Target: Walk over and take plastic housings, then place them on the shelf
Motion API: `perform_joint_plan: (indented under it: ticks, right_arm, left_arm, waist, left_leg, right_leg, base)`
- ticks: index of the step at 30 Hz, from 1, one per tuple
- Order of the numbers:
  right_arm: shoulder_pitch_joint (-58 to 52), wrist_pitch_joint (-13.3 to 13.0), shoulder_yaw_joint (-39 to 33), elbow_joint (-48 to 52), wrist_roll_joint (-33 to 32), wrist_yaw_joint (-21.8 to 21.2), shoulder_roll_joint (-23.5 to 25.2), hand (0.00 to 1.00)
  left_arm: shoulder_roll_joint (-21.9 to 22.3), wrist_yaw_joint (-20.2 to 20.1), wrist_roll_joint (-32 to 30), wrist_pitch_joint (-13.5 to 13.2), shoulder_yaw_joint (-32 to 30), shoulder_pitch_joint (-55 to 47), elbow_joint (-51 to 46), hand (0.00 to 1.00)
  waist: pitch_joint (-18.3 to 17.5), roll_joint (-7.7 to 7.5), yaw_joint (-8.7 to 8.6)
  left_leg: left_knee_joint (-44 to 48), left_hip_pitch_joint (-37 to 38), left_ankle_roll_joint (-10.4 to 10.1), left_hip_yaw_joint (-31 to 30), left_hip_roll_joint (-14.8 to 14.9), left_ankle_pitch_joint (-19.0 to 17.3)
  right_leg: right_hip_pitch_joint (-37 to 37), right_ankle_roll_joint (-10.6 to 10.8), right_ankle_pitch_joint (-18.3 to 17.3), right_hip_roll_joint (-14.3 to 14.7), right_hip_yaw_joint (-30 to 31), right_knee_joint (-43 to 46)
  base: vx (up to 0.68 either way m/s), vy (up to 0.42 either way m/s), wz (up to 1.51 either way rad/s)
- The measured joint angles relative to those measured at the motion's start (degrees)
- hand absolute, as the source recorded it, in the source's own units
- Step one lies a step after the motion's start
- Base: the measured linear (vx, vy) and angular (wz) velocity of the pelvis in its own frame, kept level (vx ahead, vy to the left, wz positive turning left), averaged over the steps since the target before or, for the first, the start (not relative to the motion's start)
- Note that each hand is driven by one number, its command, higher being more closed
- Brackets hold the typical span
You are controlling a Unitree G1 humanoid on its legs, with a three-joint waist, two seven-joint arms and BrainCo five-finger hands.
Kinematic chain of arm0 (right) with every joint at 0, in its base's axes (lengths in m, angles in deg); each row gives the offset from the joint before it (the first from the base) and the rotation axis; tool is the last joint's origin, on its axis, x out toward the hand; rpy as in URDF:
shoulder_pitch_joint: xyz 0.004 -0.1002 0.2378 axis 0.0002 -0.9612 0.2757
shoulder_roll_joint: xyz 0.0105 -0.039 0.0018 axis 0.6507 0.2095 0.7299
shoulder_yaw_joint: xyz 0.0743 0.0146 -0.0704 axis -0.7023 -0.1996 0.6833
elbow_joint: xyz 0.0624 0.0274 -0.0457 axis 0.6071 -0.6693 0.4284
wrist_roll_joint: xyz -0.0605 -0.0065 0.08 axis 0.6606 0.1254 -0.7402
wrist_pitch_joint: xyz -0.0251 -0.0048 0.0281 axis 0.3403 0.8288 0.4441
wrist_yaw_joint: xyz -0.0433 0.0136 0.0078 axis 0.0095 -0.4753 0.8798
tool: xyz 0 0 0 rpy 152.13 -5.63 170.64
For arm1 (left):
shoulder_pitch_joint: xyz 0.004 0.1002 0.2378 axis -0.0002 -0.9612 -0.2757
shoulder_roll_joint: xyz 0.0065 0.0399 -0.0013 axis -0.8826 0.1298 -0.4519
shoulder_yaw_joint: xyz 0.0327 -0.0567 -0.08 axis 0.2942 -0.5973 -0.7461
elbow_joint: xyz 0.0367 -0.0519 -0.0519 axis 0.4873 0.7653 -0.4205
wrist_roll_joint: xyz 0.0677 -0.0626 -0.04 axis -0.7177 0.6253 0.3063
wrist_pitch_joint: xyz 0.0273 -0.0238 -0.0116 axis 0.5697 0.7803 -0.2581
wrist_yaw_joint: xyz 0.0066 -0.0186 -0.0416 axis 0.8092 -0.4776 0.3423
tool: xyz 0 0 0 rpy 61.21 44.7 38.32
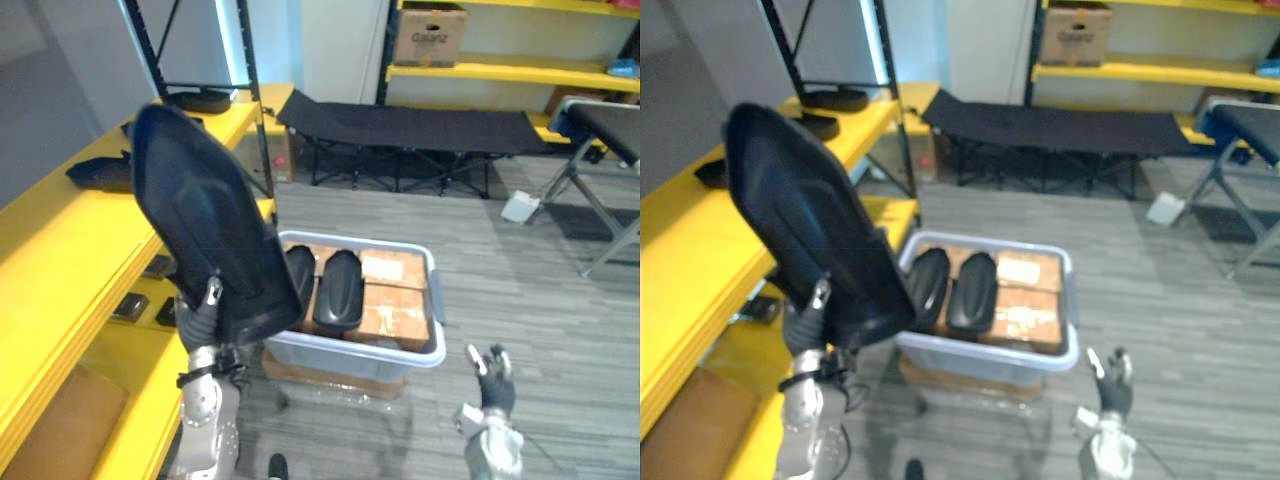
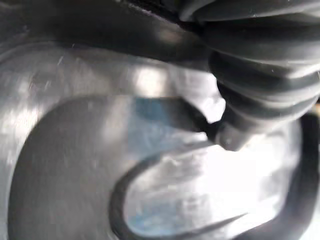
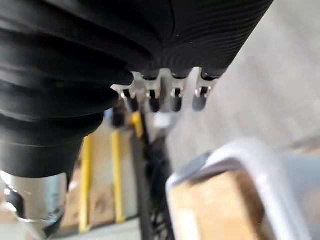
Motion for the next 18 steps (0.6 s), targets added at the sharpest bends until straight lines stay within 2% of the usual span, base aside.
perform_joint_plan:
  ticks: [3,5,7,12,14,18]
  right_arm:
    - [0.2,-3.3,-0.1,-0.8,-4.3,-2.0,0.4,0.0]
    - [0.4,-4.1,-0.3,-0.8,-6.1,-6.0,0.4,0.0]
    - [0.8,-5.9,-0.2,-0.3,-5.9,-10.6,0.8,0.0]
    - [2.8,-7.5,0.6,5.3,-3.9,-14.3,0.8,0.0]
    - [4.3,-7.9,1.9,7.5,-3.7,-14.7,0.8,0.0]
    - [9.6,-7.8,8.4,7.8,-2.9,-14.8,0.7,0.0]
  left_arm:
    - [-0.4,0.1,-1.8,0.0,0.0,-0.4,1.4,1.0]
    - [-0.6,0.8,-2.2,0.0,-0.3,-0.5,1.6,1.0]
    - [-1.4,2.2,-2.2,-0.1,-1.0,-0.5,1.4,1.0]
    - [-0.4,6.6,-2.7,-0.6,-7.2,-2.0,-3.7,1.0]
    - [0.5,8.8,-3.2,-0.8,-10.4,-2.5,-6.8,1.0]
    - [2.4,11.8,-3.3,-1.2,-17.6,-4.7,-12.5,1.0]
  waist:
    - [0.2,-0.29,0.0]
    - [0.5,-0.58,0.07]
    - [0.5,-0.71,0.17]
    - [0.6,-0.64,0.73]
    - [0.6,-0.66,1.59]
    - [1.0,-0.71,4.85]
  left_leg:
    - [0.0,0.1,0.0,0.0,0.0,-0.3]
    - [0.0,0.7,-0.1,-0.1,-0.1,-0.4]
    - [0.0,0.8,0.0,-0.4,-0.3,-0.4]
    - [0.0,-0.5,0.1,-3.0,-1.2,-0.3]
    - [0.0,-1.4,0.1,-4.7,-1.7,0.2]
    - [0.0,-1.4,0.5,-9.4,-3.4,0.5]
  right_leg:
    - [0.2,0.0,0.0,0.0,0.0,-0.2]
    - [1.1,0.0,0.0,-0.1,-0.1,-0.8]
    - [1.8,0.1,0.0,-0.2,-0.7,-1.0]
    - [1.9,0.6,0.1,-0.4,-3.3,-0.9]
    - [2.1,0.7,0.1,-0.6,-5.2,-0.8]
    - [5.1,1.1,-0.5,-1.3,-10.6,-0.7]
  base:
    - [0.01,-0.004,0.0]
    - [0.04,-0.012,0.01]
    - [0.06,-0.013,0.08]
    - [0.03,-0.005,0.26]
    - [0.03,-0.005,0.45]
    - [0.02,-0.001,0.62]
